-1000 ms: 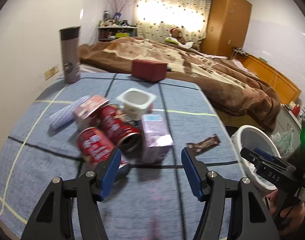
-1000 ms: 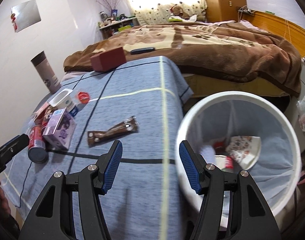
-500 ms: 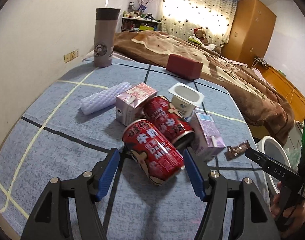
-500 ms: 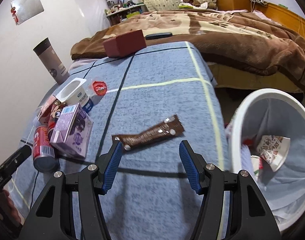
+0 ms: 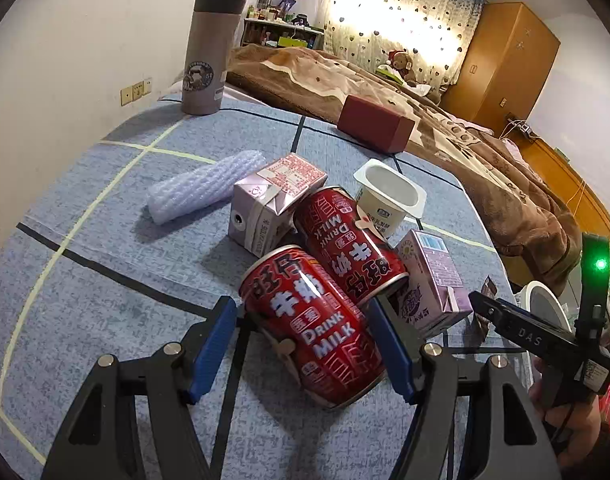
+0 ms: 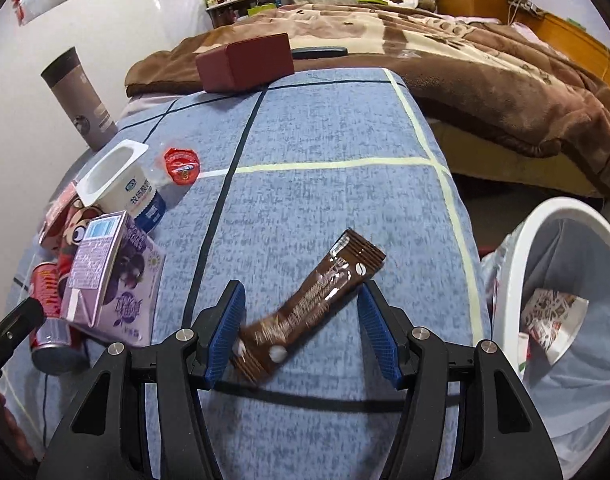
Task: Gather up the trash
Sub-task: 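Grasp the brown chocolate wrapper with the right tool while the left tool grasps a red Drink Milk can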
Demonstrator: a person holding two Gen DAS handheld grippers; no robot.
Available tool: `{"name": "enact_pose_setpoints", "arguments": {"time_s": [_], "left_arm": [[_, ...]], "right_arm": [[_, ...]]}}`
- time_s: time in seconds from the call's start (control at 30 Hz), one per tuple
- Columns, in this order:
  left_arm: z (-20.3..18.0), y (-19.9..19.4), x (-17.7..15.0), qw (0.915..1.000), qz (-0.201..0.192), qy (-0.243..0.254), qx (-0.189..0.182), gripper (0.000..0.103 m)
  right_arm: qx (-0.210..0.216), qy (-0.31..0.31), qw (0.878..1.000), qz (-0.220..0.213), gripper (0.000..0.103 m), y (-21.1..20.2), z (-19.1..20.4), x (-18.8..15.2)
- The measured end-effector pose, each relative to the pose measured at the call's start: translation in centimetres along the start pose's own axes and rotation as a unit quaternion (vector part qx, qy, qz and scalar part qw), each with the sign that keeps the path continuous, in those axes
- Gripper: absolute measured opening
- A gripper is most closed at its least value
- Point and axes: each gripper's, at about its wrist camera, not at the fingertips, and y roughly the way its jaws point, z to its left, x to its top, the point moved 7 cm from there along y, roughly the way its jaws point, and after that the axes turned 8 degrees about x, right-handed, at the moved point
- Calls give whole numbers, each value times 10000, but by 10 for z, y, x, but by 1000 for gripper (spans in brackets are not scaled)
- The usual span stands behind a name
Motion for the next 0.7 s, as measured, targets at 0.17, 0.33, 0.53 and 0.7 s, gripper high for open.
{"name": "enact_pose_setpoints", "arguments": {"time_s": [0.17,0.33,0.53,0.7], "left_arm": [[-4,6,0,9999,83,56,-47,71],[-2,9,-4,9995,189,225,122,71],[12,9,-7,9993,219,210,213,71],[11,9,-5,9990,165,335,232,71]], "right_arm": [[-59,-299,9995,-40,58,1,10,-1],[33,-792,9968,-38,49,-3,23,-8],[84,-893,9959,-76,48,-8,20,-12],[13,-829,9965,-104,48,-7,18,-10]]}}
